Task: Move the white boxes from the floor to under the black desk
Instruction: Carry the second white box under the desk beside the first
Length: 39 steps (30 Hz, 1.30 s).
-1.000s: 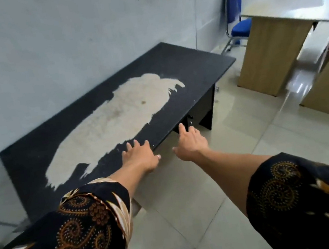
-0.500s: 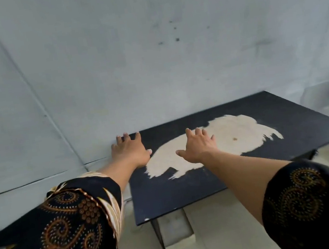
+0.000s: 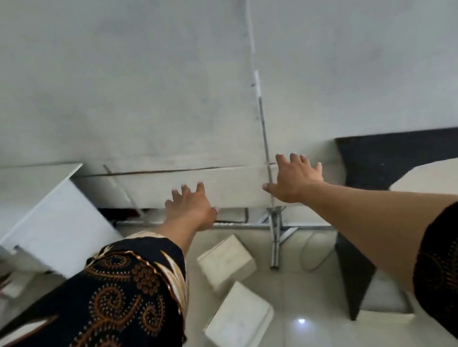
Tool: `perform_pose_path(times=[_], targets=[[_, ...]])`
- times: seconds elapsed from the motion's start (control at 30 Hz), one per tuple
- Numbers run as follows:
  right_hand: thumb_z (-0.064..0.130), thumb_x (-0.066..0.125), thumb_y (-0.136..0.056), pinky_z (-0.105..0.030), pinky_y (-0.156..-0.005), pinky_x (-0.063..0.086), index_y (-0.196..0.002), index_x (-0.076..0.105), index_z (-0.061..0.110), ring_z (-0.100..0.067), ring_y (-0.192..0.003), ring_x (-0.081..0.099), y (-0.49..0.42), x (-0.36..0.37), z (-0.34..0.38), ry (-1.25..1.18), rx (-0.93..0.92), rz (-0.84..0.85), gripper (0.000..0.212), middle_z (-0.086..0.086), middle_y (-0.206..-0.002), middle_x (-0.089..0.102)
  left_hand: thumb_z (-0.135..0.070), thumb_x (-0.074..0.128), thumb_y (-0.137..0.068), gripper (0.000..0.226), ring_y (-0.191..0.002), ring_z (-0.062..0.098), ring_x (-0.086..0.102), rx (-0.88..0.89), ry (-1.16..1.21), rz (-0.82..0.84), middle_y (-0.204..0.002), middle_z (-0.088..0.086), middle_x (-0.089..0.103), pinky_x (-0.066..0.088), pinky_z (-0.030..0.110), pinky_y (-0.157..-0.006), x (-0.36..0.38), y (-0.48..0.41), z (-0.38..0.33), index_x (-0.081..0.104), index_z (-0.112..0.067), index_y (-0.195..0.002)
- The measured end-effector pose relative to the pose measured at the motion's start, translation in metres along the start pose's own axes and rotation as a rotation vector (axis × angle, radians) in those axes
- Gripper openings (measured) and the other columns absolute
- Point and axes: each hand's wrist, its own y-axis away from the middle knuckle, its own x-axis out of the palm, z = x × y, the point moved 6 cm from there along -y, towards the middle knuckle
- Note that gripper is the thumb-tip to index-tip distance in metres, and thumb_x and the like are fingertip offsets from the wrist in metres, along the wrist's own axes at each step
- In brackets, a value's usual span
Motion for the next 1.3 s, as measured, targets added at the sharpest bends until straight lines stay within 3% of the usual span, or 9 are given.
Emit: perform_pose_path(times=[0.23, 0.5, 0.77, 1.0, 1.3], targets=[[0.063, 0.057, -0.088, -0.062, -0.113, 0.025, -0.146, 0.032, 0.018, -0.034, -0.142, 0.031, -0.002, 0.109, 0.123, 0.066, -0.075, 0.176, 0.077, -0.014, -0.151, 0.037, -0.057, 0.051, -0.094, 0.082, -0.151, 0.037, 0.017, -0.048, 0.068, 0.094, -0.165, 0.015, 0.016, 0.025, 0.049, -0.119, 0.073, -0.02, 0.14, 0.013, -0.02, -0.158], [0.066, 0.058, -0.085, -0.056, -0.112, 0.027, -0.146, 0.035, 0.02, -0.031, -0.143, 0.031, -0.021, 0.209, 0.167, 0.15, -0.137, 0.31, 0.08, -0.012, -0.152, 0.038, -0.056, 0.05, -0.094, 0.083, -0.149, 0.039, 0.018, -0.183, 0.159, 0.23, -0.163, 0.017, 0.017, 0.025, 0.052, -0.115, 0.157, -0.043, 0.201, 0.009, -0.022, -0.158], [0.064, 0.059, -0.086, -0.061, -0.112, 0.029, -0.145, 0.034, 0.018, -0.034, -0.141, 0.034, -0.085, 0.303, 0.152, 0.2, -0.174, 0.469, 0.079, -0.013, -0.151, 0.04, -0.049, 0.045, -0.099, 0.075, -0.152, 0.036, 0.012, -0.305, 0.202, 0.379, -0.165, 0.014, 0.014, 0.024, 0.05, -0.117, 0.256, -0.081, 0.198, 0.008, -0.022, -0.158], [0.062, 0.059, -0.085, -0.055, -0.107, 0.037, -0.143, 0.036, 0.017, -0.036, -0.135, 0.042, -0.144, 0.407, 0.121, 0.244, -0.223, 0.643, 0.077, -0.016, -0.146, 0.043, -0.048, 0.046, -0.1, 0.074, -0.151, 0.036, 0.015, -0.417, 0.29, 0.519, -0.163, 0.014, 0.016, 0.029, 0.05, -0.114, 0.351, -0.121, 0.169, 0.008, -0.023, -0.158], [0.052, 0.064, -0.088, -0.049, -0.108, 0.038, -0.152, 0.027, 0.012, -0.04, -0.136, 0.04, -0.17, 0.581, 0.049, 0.142, -0.083, 0.824, 0.084, -0.023, -0.149, 0.037, -0.052, 0.048, -0.097, 0.078, -0.148, 0.036, 0.021, -0.637, 0.411, 0.694, -0.159, 0.014, 0.027, 0.032, 0.051, -0.112, 0.53, -0.139, 0.154, 0.01, -0.022, -0.158]])
